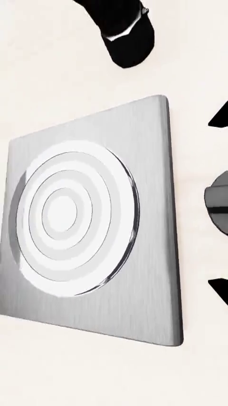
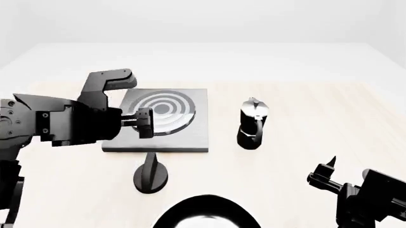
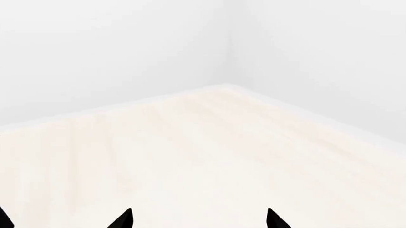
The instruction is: Turn on the stove and put the frying pan on it.
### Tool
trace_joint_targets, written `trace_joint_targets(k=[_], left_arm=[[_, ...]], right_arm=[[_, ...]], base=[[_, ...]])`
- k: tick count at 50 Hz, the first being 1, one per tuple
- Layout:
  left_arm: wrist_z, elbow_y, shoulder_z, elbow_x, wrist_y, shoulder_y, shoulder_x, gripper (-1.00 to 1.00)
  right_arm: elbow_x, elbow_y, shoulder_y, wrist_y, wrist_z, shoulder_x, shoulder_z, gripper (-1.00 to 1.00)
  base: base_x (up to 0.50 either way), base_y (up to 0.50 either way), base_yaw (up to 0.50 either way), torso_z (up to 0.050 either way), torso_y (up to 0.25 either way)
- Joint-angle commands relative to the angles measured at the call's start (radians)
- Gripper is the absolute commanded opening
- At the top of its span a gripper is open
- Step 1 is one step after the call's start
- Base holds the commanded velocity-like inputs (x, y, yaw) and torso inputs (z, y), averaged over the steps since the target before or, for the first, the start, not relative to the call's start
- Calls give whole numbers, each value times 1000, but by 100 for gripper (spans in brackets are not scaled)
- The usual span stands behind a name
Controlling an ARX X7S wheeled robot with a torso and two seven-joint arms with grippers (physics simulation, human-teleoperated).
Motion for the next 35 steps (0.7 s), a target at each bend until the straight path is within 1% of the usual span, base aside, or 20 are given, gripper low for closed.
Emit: trace_joint_targets(k=[1,2,3,4,5,6,7,8,9,10,11,12,13,14,15,17,22,26,29,35], left_arm=[[-427,231,-38,-468,-176,-173,-124,100],[-452,227,-11,-479,-195,-201,-142,100],[-491,202,42,-560,-193,-222,-162,100],[-495,205,47,-567,-188,-223,-164,100],[-455,226,90,-609,-270,-271,-193,100],[-393,270,159,-612,-276,-307,-237,100],[-361,286,197,-603,-275,-325,-256,100],[-297,326,245,-564,-276,-352,-283,100],[-189,407,316,-508,-277,-383,-326,100],[-120,460,358,-451,-276,-403,-348,100],[-34,527,363,-404,-275,-403,-365,100],[93,674,436,-429,-277,-428,-415,100],[112,716,474,-432,-274,-441,-434,100],[125,763,502,-475,-270,-439,-450,100],[108,798,542,-556,-248,-446,-467,100],[86,823,577,-612,-233,-467,-476,100],[64,862,603,-677,-217,-511,-512,100],[49,914,636,-773,-194,-545,-545,100],[27,968,688,-839,-195,-559,-562,100],[-19,1020,748,-872,-176,-564,-567,100]], right_arm=[[14,3,4,8,-6,4,-5,100],[14,3,4,8,-5,4,-6,100],[15,3,4,9,-7,5,-6,100],[16,3,4,9,-7,5,-6,100],[20,5,6,11,-9,6,-4,100],[27,9,9,12,-15,7,-4,100],[26,13,10,11,-16,7,-6,100],[27,17,12,11,-18,7,-7,100],[32,18,13,12,-23,9,-7,100],[33,18,13,12,-24,10,-6,100],[34,19,14,12,-25,10,-7,100],[40,28,18,11,-32,10,-6,100],[41,32,20,12,-33,11,-7,100],[42,35,23,13,-35,11,-9,100],[45,32,22,16,-38,12,-11,100],[45,39,23,11,-42,11,-13,100],[60,37,23,18,-46,15,-6,100],[61,46,27,19,-48,14,-11,100],[68,31,24,31,-44,17,-9,100],[68,58,29,13,-52,14,-11,100]], base=[[0,0,0,0,0],[0,0,0,0,0],[0,0,0,0,0],[0,0,0,0,0],[0,0,0,0,0],[0,0,0,0,0],[0,0,0,0,0],[0,0,0,0,0],[0,0,0,0,0],[0,0,0,0,0],[0,0,0,0,0],[0,0,0,0,0],[0,0,0,0,0],[0,0,0,0,0],[0,0,0,0,0],[0,0,0,0,0],[0,0,0,0,0],[0,0,0,0,0],[0,0,0,0,0],[0,0,0,0,0]])
